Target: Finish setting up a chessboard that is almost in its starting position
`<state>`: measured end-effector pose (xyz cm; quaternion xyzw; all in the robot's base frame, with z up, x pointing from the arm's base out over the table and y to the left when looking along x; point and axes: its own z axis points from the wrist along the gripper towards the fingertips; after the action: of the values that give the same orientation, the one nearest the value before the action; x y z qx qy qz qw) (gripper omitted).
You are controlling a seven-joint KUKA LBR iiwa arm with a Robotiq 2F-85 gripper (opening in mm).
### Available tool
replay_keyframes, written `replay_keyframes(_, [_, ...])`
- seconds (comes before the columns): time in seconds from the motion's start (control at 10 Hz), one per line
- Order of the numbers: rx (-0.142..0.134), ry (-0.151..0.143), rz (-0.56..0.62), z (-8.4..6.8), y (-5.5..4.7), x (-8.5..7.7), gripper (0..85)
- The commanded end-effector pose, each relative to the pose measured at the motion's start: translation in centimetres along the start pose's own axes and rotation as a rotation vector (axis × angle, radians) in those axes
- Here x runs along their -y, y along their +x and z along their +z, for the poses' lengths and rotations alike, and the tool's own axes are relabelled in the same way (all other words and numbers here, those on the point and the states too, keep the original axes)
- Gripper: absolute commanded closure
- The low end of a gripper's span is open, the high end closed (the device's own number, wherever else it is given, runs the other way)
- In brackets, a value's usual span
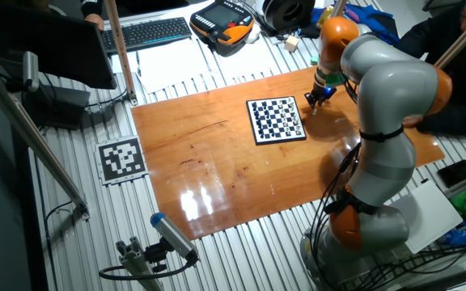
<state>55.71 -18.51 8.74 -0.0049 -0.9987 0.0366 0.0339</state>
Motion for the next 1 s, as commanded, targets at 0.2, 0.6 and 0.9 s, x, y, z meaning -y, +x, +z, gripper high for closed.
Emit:
replay_keyframes(0.2, [0.015, -0.012, -0.024, 1.7, -1.0, 0.8, 51.0])
replay_keyframes(0.6, [0.02, -0.025, -0.029, 2.8, -1.0, 1.1, 51.0])
replay_keyframes(0.9, [0.018, -0.033, -0.033, 3.2, -0.8, 1.4, 51.0])
